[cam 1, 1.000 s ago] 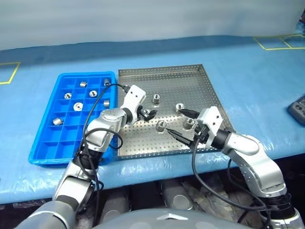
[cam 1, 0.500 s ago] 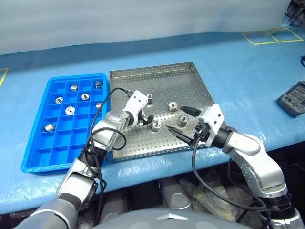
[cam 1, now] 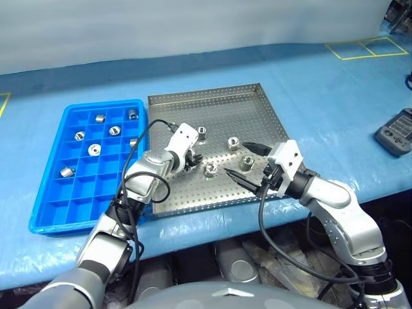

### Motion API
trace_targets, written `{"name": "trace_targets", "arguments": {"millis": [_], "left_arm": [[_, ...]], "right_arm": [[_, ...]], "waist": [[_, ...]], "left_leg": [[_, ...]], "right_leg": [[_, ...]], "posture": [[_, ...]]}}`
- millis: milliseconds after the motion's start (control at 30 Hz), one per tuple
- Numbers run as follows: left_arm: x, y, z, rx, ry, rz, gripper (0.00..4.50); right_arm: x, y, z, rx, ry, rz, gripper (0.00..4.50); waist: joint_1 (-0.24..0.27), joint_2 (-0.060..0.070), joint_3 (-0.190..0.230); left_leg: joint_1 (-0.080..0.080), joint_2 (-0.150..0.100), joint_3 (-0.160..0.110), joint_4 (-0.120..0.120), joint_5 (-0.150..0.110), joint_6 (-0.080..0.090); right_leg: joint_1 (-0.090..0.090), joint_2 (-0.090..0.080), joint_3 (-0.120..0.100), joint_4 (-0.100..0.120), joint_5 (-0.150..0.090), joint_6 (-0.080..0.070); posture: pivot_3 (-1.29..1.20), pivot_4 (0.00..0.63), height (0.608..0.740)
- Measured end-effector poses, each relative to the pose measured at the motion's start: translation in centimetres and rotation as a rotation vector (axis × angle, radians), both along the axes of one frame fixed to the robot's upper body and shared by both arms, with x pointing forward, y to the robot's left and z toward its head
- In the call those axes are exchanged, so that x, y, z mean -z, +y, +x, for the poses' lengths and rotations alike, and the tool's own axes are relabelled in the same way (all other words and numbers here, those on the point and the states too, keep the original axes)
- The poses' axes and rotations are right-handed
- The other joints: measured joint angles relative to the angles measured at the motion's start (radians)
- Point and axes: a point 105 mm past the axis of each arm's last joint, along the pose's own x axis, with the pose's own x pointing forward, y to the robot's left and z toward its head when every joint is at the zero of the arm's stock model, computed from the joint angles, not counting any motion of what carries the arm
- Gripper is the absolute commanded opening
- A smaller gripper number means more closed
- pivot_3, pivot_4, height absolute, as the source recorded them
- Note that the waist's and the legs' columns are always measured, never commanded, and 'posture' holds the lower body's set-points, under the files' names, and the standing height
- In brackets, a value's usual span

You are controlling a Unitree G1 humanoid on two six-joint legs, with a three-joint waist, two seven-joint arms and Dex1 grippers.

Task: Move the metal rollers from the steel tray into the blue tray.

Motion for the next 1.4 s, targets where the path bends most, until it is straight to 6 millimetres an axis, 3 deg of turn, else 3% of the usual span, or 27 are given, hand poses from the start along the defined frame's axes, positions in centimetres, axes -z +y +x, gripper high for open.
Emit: {"name": "trace_targets", "arguments": {"millis": [33,467,633,767,867,1033,1200,1400], "left_arm": [[0.0,0.0,0.0,0.001,0.000,-0.001,1.72],[-0.3,-0.4,-0.3,0.018,0.009,-0.048,1.70],[-3.7,0.1,0.1,-0.009,-0.091,-0.148,1.70],[-7.2,3.6,-0.3,-0.087,-0.198,-0.181,1.70],[-7.9,7.6,-1.3,-0.185,-0.233,-0.111,1.70],[-8.7,12.1,-3.8,-0.302,-0.256,-0.014,1.70],[-9.7,14.7,-6.2,-0.419,-0.286,0.029,1.70],[-8.4,16.9,-10.0,-0.543,-0.221,0.086,1.70]], "right_arm": [[0.0,0.0,0.0,0.000,0.000,0.001,4.50],[-0.2,0.2,0.2,0.000,-0.008,0.011,4.50],[-0.1,0.2,0.2,0.000,-0.006,0.011,4.50],[-0.1,0.3,0.2,-0.012,-0.002,0.013,4.50],[0.0,0.7,0.1,-0.037,0.005,0.012,4.50],[0.5,1.7,-0.1,-0.105,0.030,0.014,4.50],[0.5,2.9,-0.1,-0.182,0.043,0.012,4.50],[0.5,4.7,-0.3,-0.295,0.057,0.021,4.50]], "waist": [[0.000,0.000,0.000],[0.000,0.000,0.000],[0.000,0.000,0.000],[-0.005,0.000,0.000],[-0.006,0.000,0.000],[0.014,-0.001,0.001],[0.050,-0.003,0.002],[0.105,-0.004,0.002]], "left_leg": [[0.000,0.000,0.000,0.000,0.000,0.000],[-0.001,0.000,0.002,0.000,-0.001,0.002],[-0.001,0.000,0.002,0.000,-0.001,0.002],[0.000,0.001,0.003,0.000,-0.001,0.002],[0.000,0.001,0.003,0.000,-0.001,0.002],[-0.001,0.000,0.002,0.000,-0.001,0.002],[0.000,0.001,0.002,0.000,-0.001,0.002],[0.000,0.001,0.001,0.000,-0.001,0.002]], "right_leg": [[0.000,0.000,0.000,0.000,0.000,0.000],[-0.002,0.000,0.002,-0.001,0.000,0.001],[-0.002,0.000,0.003,0.000,0.000,0.001],[-0.002,0.001,0.003,0.000,0.000,0.001],[-0.002,0.001,0.003,0.000,0.000,0.001],[-0.002,0.000,0.003,-0.001,0.000,0.001],[-0.003,-0.001,0.001,-0.001,0.000,0.001],[-0.003,-0.001,0.000,-0.001,0.000,0.001]], "posture": [[-0.29,0.150,0.740],[-0.29,0.150,0.740],[-0.28,0.150,0.740],[-0.26,0.150,0.740],[-0.23,0.150,0.740],[-0.17,0.150,0.740],[-0.09,0.150,0.740],[-0.01,0.150,0.740]]}}
